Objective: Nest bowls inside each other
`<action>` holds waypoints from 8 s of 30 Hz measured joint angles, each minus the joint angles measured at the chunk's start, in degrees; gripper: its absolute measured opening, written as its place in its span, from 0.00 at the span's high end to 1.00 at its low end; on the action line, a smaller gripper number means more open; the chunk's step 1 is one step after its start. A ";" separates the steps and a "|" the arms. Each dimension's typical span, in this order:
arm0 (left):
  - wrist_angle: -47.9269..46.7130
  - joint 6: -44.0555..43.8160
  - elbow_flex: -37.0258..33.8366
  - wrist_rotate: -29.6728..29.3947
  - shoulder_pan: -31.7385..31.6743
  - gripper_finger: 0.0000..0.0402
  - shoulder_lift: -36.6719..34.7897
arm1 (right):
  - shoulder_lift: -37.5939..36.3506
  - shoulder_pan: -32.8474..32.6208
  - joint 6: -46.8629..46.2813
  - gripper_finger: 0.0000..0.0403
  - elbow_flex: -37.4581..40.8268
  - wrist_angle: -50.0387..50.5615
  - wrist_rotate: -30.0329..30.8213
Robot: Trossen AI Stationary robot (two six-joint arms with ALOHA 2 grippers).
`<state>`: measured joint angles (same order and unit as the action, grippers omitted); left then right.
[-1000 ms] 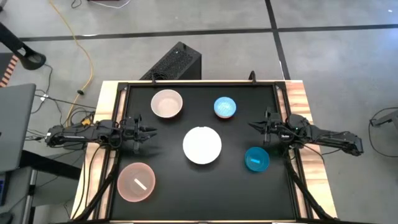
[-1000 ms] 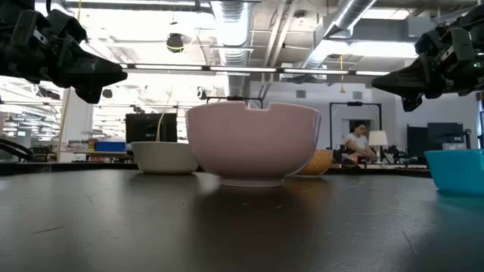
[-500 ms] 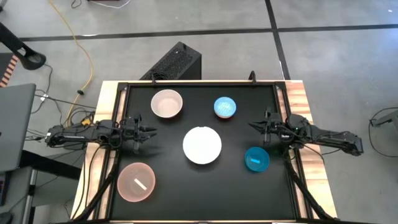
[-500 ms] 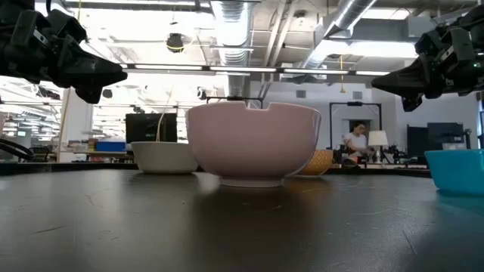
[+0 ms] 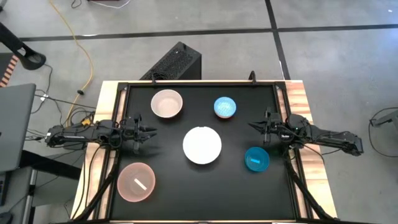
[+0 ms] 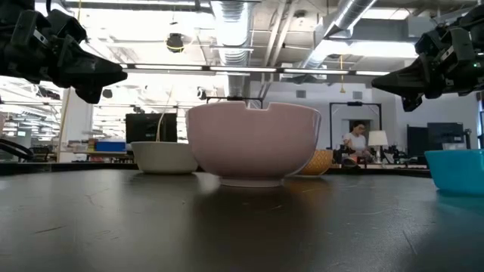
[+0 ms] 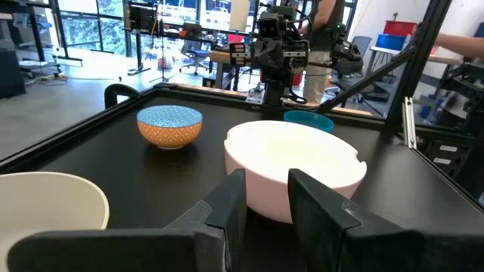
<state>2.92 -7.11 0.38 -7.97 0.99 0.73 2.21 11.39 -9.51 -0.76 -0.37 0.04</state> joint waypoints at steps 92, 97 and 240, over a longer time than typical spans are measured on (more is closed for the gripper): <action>0.63 -14.75 0.02 -4.33 -0.01 0.78 1.25 | 148.07 -22.69 -14.55 0.38 -132.36 7.93 1.60; 0.66 -14.84 0.02 -4.44 -0.02 0.78 1.64 | 150.04 -23.49 -16.11 0.38 -132.34 7.55 2.71; 1.39 -17.70 0.00 -9.01 -0.02 0.78 5.92 | 100.16 -8.77 -6.01 0.99 -69.08 6.59 4.45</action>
<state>4.31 -24.82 0.39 -16.98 0.98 6.65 102.38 2.63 -15.52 -69.84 6.22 4.49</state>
